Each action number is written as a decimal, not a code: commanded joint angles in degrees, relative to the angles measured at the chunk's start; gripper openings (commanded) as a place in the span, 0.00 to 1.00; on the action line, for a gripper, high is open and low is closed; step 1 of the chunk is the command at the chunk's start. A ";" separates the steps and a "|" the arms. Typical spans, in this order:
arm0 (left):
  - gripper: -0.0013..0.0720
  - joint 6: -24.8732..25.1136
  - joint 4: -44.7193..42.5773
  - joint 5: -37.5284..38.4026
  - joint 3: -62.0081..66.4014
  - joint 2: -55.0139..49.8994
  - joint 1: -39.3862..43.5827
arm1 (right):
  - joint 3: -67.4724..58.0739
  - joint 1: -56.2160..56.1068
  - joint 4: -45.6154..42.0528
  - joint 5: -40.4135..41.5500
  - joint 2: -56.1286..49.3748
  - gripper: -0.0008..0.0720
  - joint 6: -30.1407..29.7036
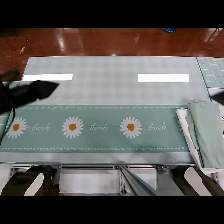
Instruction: Fold the shirts.
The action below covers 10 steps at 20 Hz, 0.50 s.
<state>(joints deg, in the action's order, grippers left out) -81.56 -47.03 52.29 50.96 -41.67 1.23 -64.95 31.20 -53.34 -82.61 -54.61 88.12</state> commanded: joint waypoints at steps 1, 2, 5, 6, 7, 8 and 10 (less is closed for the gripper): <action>0.04 2.60 -4.07 11.06 20.98 -17.27 3.76 | -12.52 -26.12 -5.81 13.75 -10.82 0.04 2.03; 0.04 1.77 -9.01 11.76 23.52 -20.31 6.86 | -14.53 -32.74 -14.08 15.37 -14.38 0.04 6.19; 0.04 -14.45 -35.89 11.06 20.79 -27.04 12.96 | -14.95 -42.80 -34.88 10.16 -23.98 0.04 12.98; 0.04 -18.67 -40.13 12.85 19.96 -28.89 12.57 | -14.88 -43.56 -39.39 6.99 -26.71 0.04 13.31; 0.04 -19.06 -40.87 13.88 19.67 -30.38 11.76 | -14.78 -43.56 -41.79 5.57 -28.41 0.04 13.29; 0.04 -19.06 -40.83 14.03 19.69 -31.08 11.19 | -14.78 -43.54 -42.53 5.14 -29.29 0.04 13.25; 0.04 -19.06 -40.85 13.84 19.71 -31.17 11.17 | -14.80 -43.54 -42.29 6.82 -29.22 0.04 13.27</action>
<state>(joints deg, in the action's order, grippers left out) -96.29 -80.79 64.62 70.24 -70.08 12.03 -79.13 -9.74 -88.49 -75.40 -80.84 99.63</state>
